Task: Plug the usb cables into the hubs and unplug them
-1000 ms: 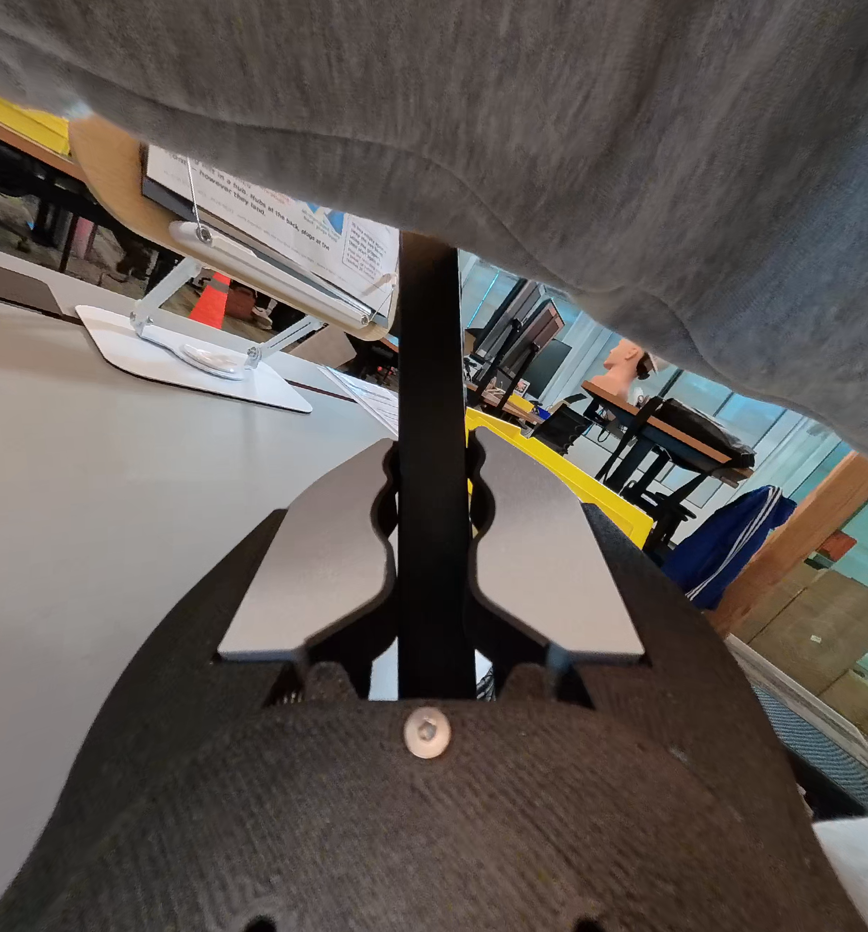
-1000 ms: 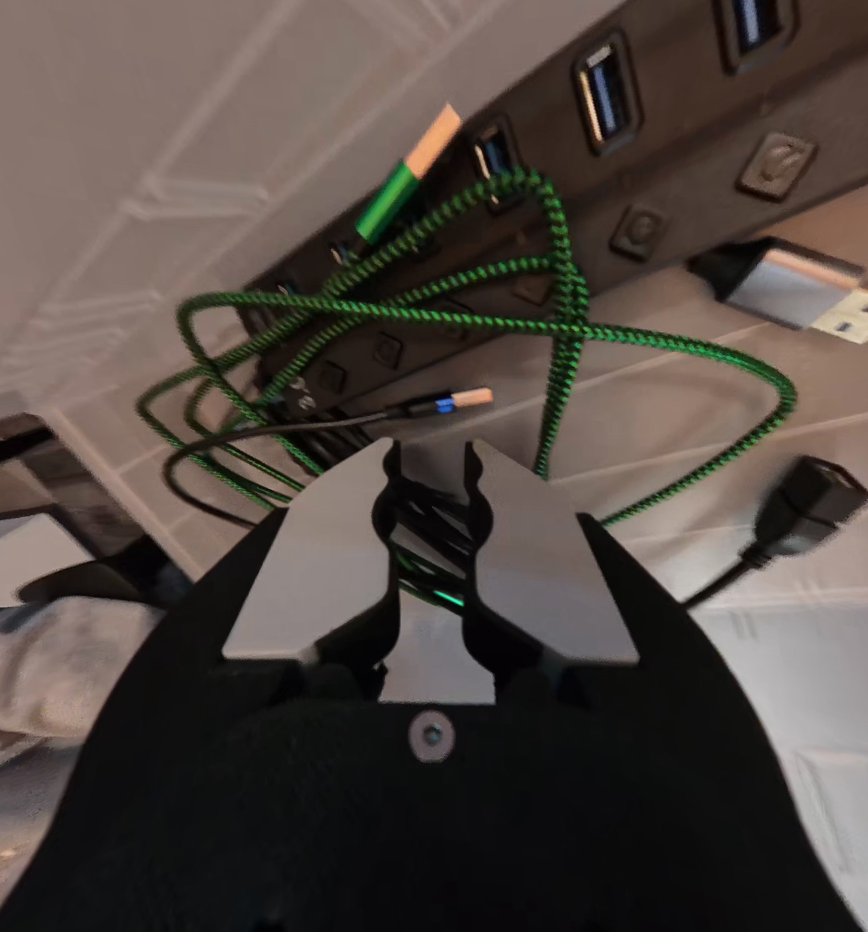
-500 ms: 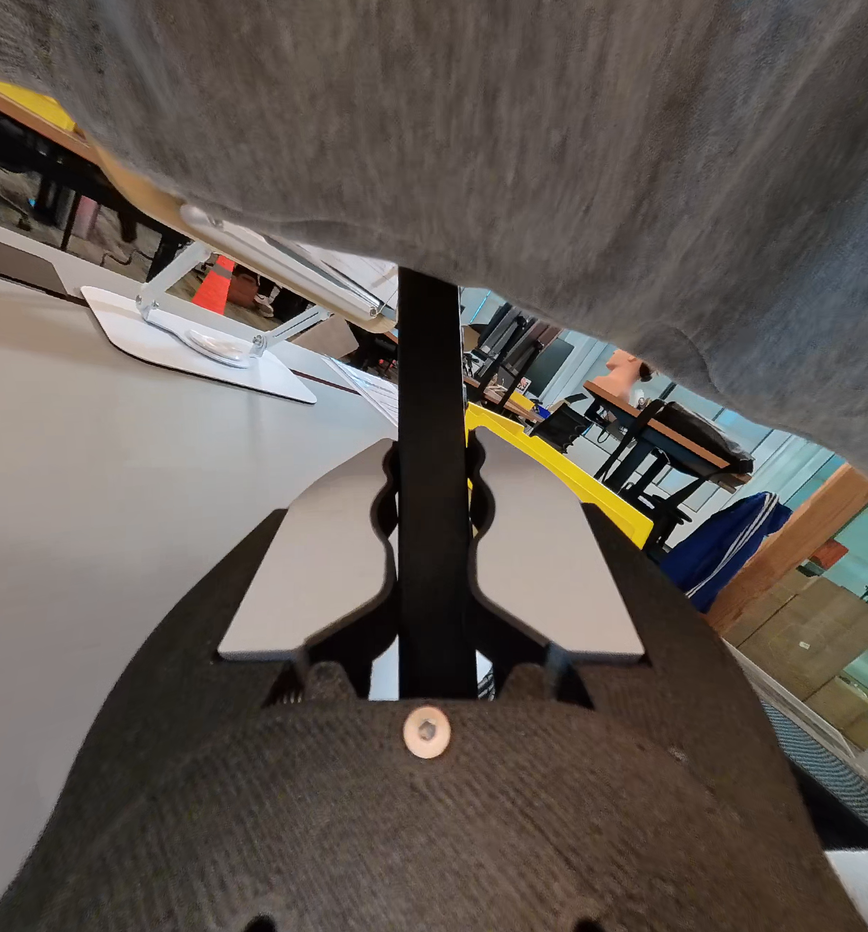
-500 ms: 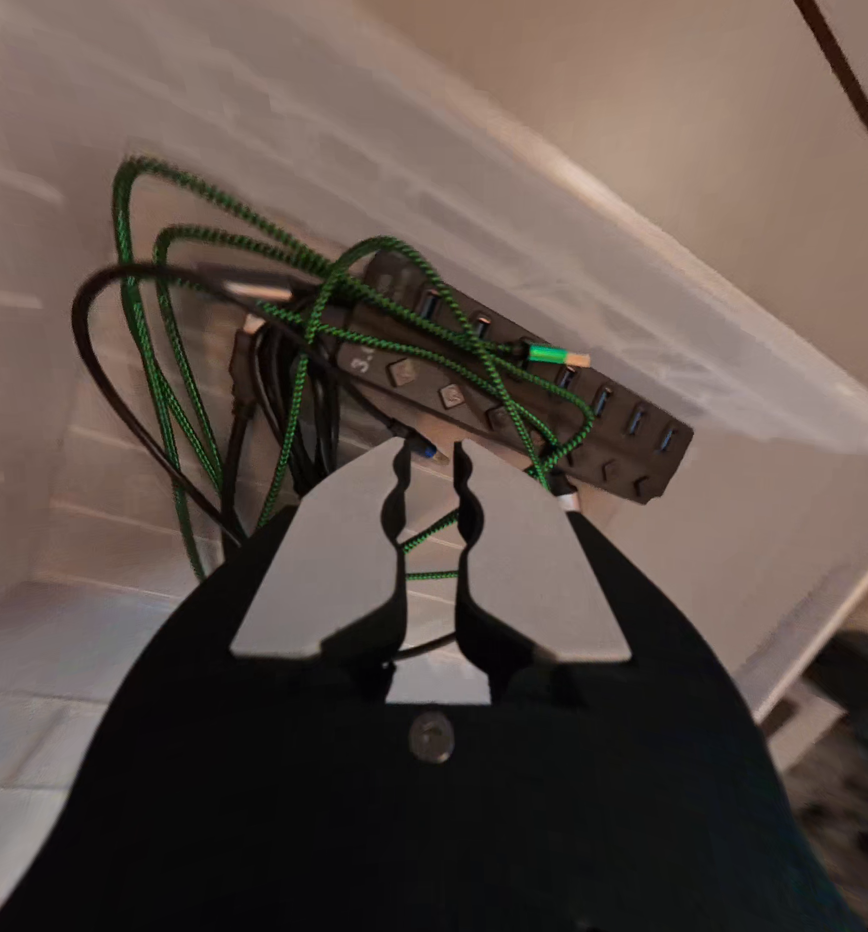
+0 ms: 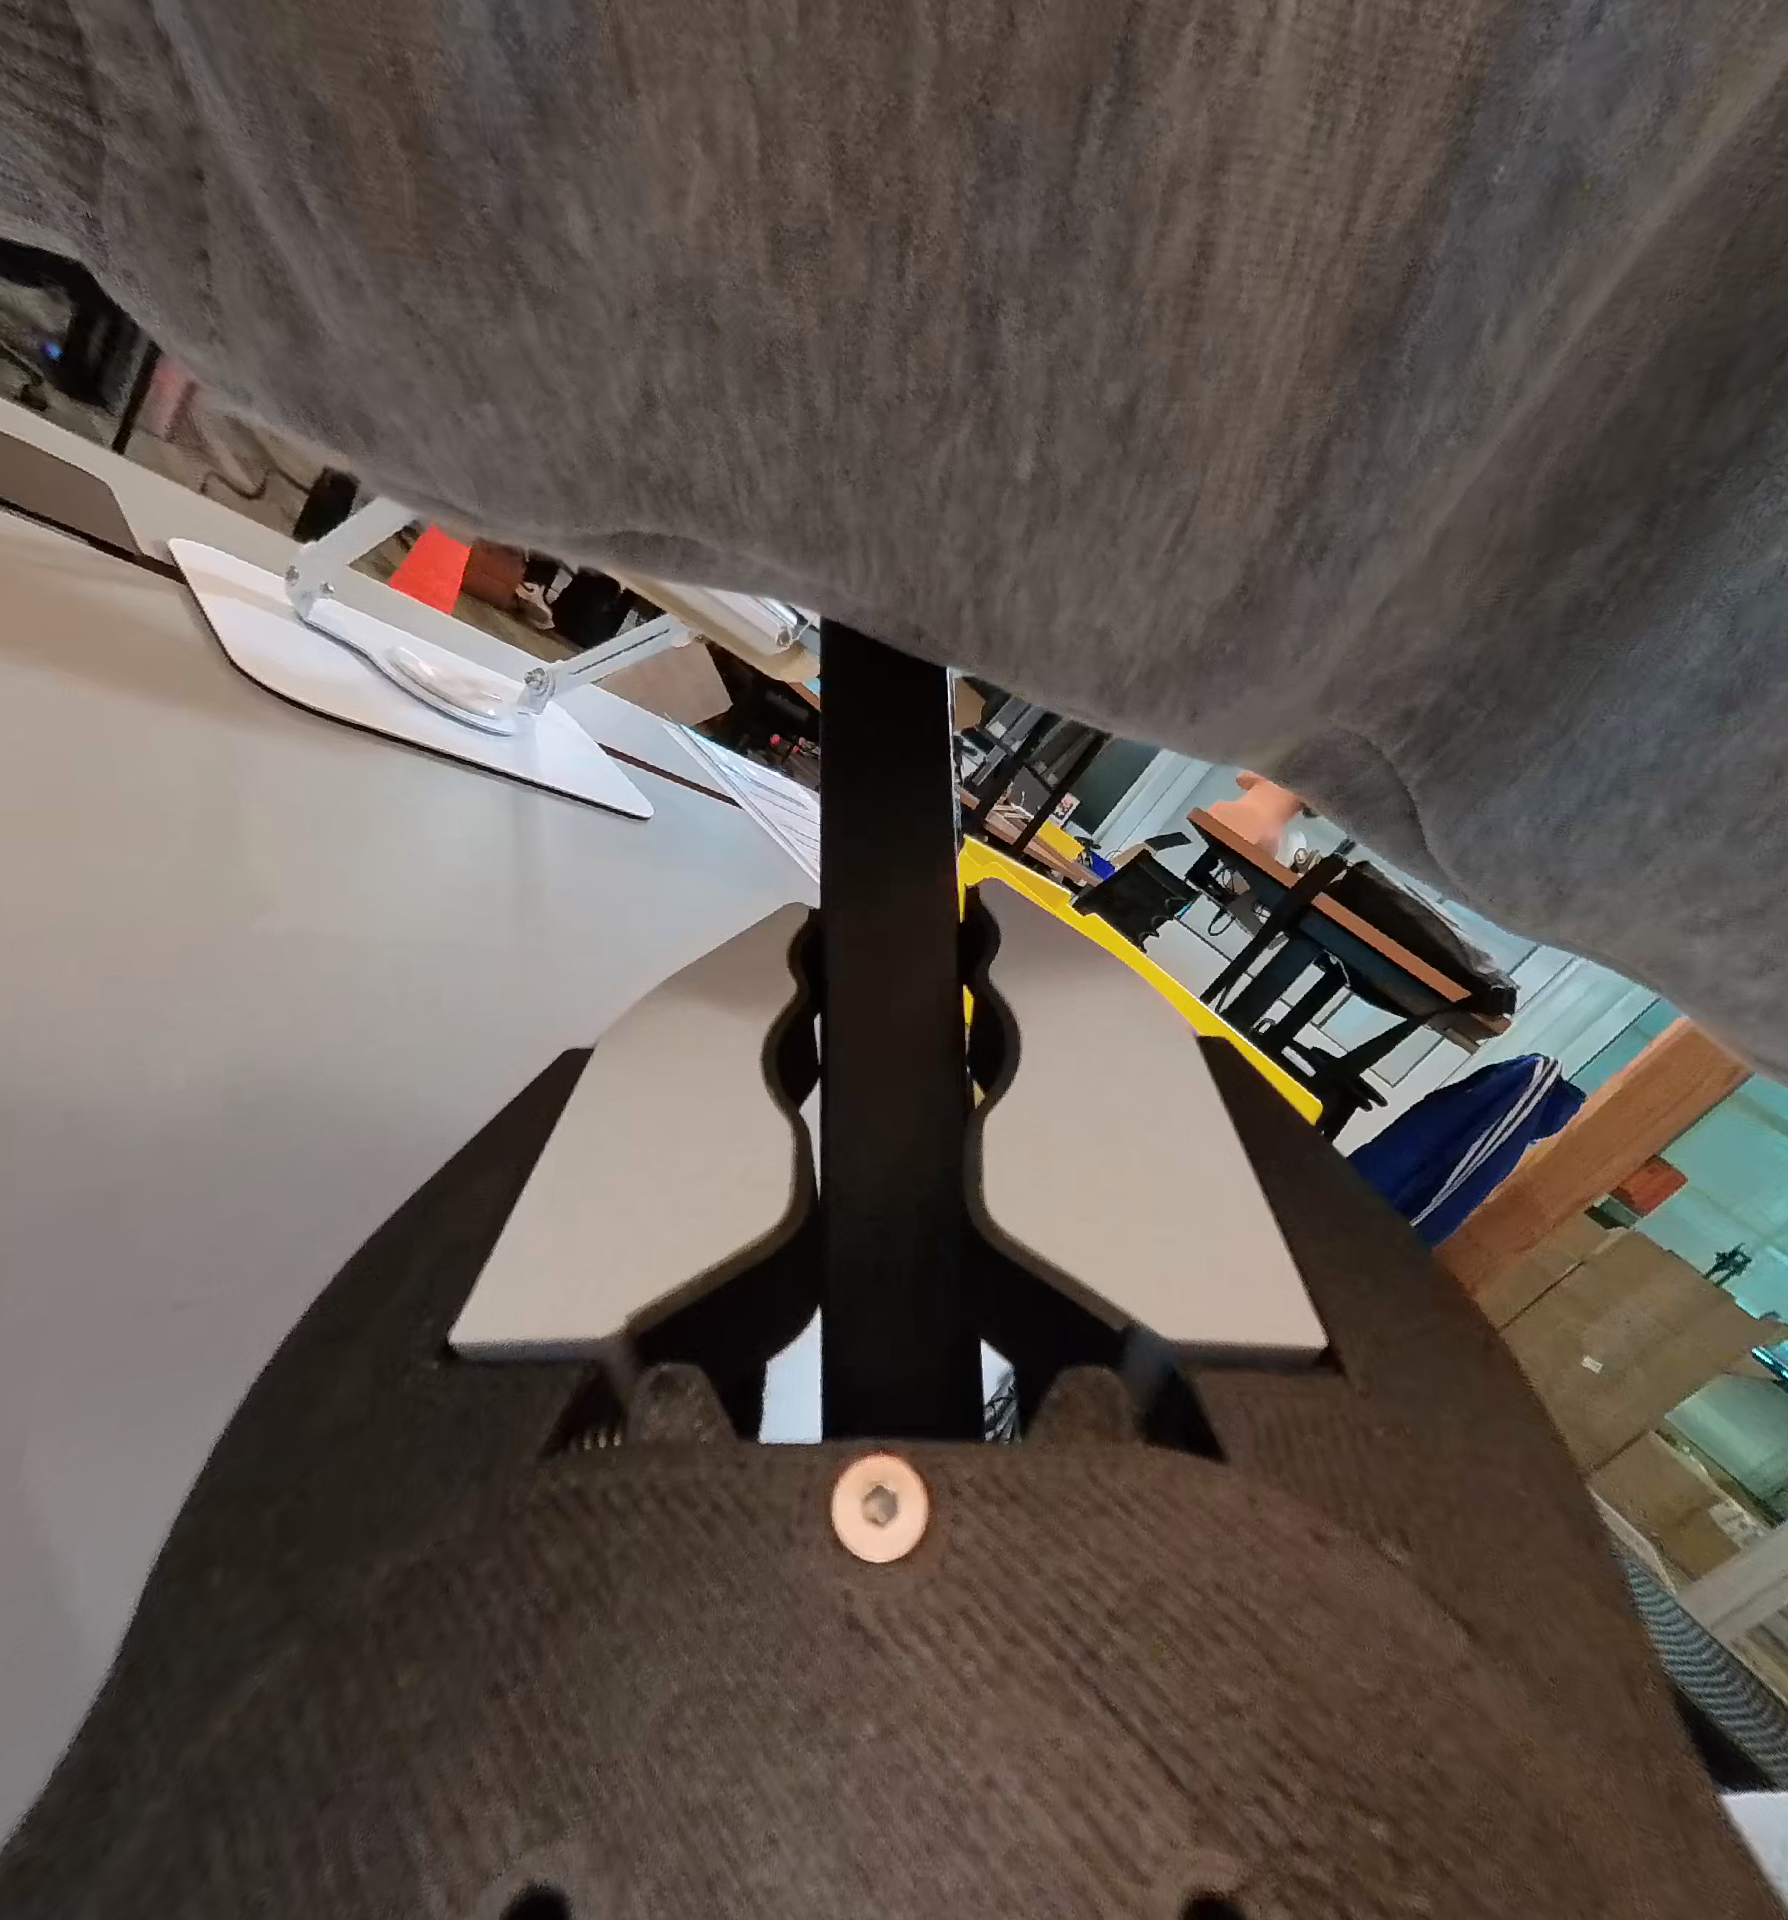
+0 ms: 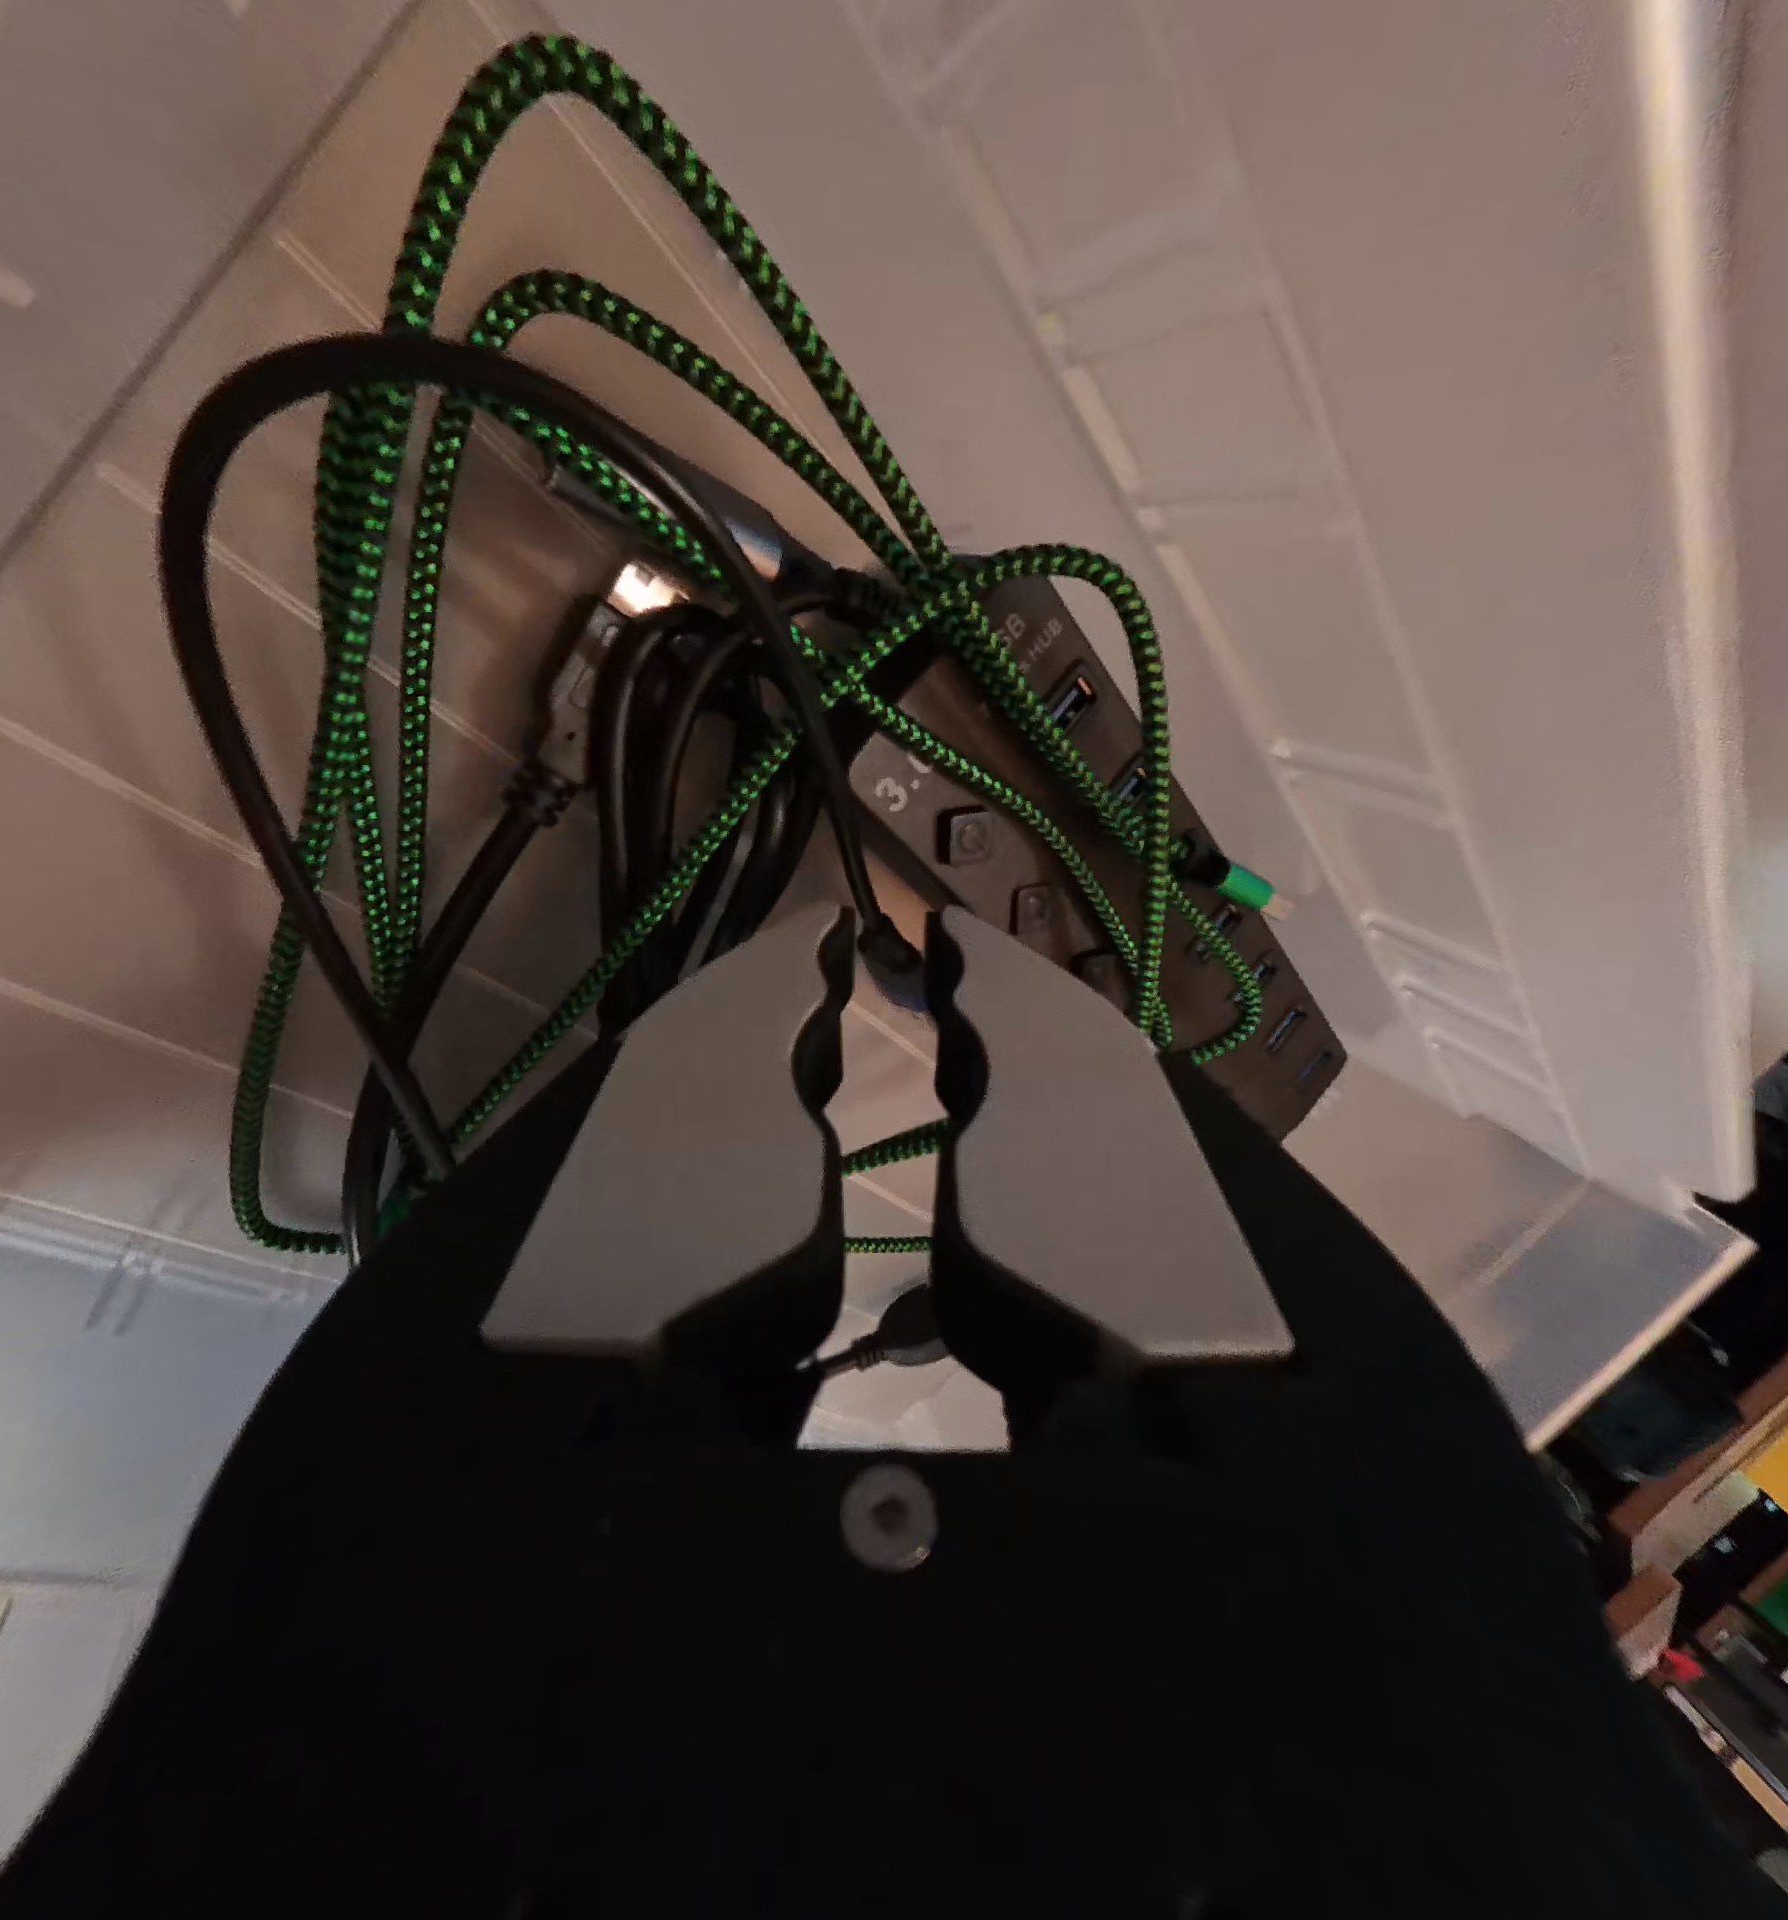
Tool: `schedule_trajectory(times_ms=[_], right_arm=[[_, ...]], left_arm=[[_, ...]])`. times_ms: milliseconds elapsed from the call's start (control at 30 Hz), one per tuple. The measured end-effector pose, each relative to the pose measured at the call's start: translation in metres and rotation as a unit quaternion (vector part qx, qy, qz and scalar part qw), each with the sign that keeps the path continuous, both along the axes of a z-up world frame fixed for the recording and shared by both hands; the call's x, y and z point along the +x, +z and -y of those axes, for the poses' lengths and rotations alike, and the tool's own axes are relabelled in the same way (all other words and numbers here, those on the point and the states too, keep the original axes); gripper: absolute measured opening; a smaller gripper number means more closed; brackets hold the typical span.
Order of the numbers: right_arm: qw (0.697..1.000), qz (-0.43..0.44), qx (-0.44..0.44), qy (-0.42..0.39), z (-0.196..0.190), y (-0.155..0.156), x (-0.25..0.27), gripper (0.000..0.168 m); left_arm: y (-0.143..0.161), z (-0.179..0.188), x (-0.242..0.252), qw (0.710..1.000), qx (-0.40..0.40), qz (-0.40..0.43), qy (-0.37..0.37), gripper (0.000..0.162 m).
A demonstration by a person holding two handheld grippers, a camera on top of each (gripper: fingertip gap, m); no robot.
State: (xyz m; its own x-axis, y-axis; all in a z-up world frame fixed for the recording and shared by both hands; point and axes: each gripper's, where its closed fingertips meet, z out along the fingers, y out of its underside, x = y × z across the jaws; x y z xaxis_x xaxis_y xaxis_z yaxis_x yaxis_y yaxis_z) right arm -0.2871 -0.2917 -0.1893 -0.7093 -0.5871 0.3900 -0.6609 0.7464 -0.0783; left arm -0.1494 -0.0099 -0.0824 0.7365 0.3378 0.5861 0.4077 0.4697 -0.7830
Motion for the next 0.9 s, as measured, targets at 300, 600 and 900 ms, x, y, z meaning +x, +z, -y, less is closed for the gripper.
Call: schedule_trajectory(times_ms=[300,600,900], right_arm=[[0.996,-0.032,-0.076,-0.024,0.001,0.044,-0.008,0.006],[0.861,0.097,-0.479,-0.139,-0.093,0.272,0.009,0.006],[0.442,0.458,-0.746,-0.195,-0.315,0.315,0.103,0.005]], left_arm=[[-0.002,0.001,-0.001,1.000,0.005,0.013,-0.004,0.026],[-0.016,0.013,-0.015,0.996,0.031,0.080,0.015,0.027],[-0.023,0.019,-0.016,0.994,0.028,0.103,0.035,0.027]])
